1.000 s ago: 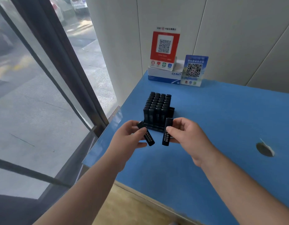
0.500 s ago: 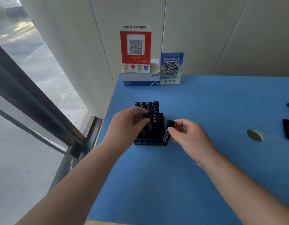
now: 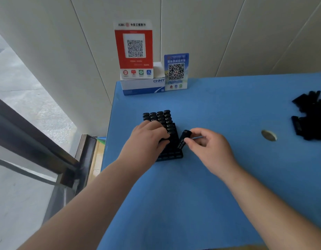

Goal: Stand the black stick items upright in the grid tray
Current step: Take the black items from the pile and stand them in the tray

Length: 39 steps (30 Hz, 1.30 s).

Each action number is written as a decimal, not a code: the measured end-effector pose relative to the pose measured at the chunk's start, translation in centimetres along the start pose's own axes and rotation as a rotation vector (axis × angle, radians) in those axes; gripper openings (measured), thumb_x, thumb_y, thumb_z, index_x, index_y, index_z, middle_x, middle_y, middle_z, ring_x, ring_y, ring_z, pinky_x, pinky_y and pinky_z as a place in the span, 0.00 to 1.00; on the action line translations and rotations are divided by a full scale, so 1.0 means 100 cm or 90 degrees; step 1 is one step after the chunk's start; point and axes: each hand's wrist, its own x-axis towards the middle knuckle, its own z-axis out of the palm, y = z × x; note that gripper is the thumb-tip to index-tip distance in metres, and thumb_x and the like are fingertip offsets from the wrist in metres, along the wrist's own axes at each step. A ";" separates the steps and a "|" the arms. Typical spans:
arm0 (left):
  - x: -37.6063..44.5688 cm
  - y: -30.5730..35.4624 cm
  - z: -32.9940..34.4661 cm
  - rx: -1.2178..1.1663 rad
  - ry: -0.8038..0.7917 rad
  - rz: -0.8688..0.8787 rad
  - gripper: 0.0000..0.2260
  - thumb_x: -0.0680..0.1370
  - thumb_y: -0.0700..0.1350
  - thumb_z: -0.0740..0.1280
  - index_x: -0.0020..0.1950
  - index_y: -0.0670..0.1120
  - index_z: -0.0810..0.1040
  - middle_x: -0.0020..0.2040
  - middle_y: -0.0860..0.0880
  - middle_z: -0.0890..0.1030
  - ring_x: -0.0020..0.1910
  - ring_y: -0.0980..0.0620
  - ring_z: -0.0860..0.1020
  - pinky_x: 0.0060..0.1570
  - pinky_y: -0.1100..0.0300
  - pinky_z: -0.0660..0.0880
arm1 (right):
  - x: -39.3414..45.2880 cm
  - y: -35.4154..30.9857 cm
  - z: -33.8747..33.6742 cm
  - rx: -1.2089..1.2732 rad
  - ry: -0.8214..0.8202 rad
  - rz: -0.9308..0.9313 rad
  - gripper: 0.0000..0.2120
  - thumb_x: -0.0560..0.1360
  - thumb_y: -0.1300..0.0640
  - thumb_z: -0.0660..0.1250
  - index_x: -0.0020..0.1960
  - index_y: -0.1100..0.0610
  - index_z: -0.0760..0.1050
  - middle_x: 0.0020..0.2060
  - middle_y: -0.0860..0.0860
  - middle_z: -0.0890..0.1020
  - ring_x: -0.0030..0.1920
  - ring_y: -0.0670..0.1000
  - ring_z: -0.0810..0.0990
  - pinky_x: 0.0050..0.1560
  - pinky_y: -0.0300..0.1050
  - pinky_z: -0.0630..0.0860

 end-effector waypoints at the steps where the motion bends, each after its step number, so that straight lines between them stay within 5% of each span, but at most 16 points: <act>1: 0.000 0.000 0.000 0.002 0.003 -0.002 0.04 0.75 0.42 0.74 0.48 0.46 0.83 0.48 0.50 0.80 0.49 0.45 0.76 0.51 0.47 0.75 | 0.001 -0.001 0.002 -0.002 0.001 -0.010 0.10 0.75 0.60 0.74 0.44 0.44 0.80 0.40 0.39 0.85 0.37 0.39 0.82 0.39 0.26 0.72; 12: -0.003 -0.001 -0.005 0.007 0.002 -0.015 0.03 0.73 0.45 0.76 0.45 0.49 0.83 0.44 0.54 0.81 0.46 0.47 0.78 0.47 0.49 0.75 | 0.011 0.010 0.010 -0.011 -0.020 -0.040 0.11 0.75 0.61 0.73 0.46 0.45 0.81 0.43 0.44 0.86 0.44 0.46 0.85 0.48 0.37 0.79; 21: -0.001 0.002 0.001 0.003 0.013 -0.052 0.03 0.74 0.45 0.75 0.46 0.48 0.84 0.42 0.53 0.81 0.45 0.45 0.78 0.47 0.49 0.74 | 0.012 0.014 0.009 0.006 -0.056 -0.043 0.10 0.75 0.61 0.73 0.46 0.45 0.82 0.42 0.43 0.86 0.42 0.44 0.85 0.45 0.30 0.75; 32: -0.011 -0.002 0.005 0.025 0.057 -0.030 0.06 0.72 0.41 0.77 0.48 0.48 0.85 0.45 0.52 0.81 0.45 0.44 0.76 0.47 0.48 0.76 | 0.018 0.013 0.014 -0.031 -0.097 -0.101 0.17 0.75 0.63 0.73 0.46 0.39 0.81 0.43 0.43 0.85 0.44 0.47 0.85 0.48 0.36 0.79; 39: -0.014 -0.002 0.004 0.020 0.066 -0.033 0.07 0.73 0.41 0.76 0.49 0.48 0.86 0.47 0.52 0.82 0.47 0.44 0.78 0.47 0.45 0.76 | 0.024 0.019 0.013 -0.066 -0.119 -0.119 0.11 0.75 0.63 0.73 0.52 0.48 0.84 0.44 0.43 0.85 0.45 0.46 0.84 0.51 0.41 0.80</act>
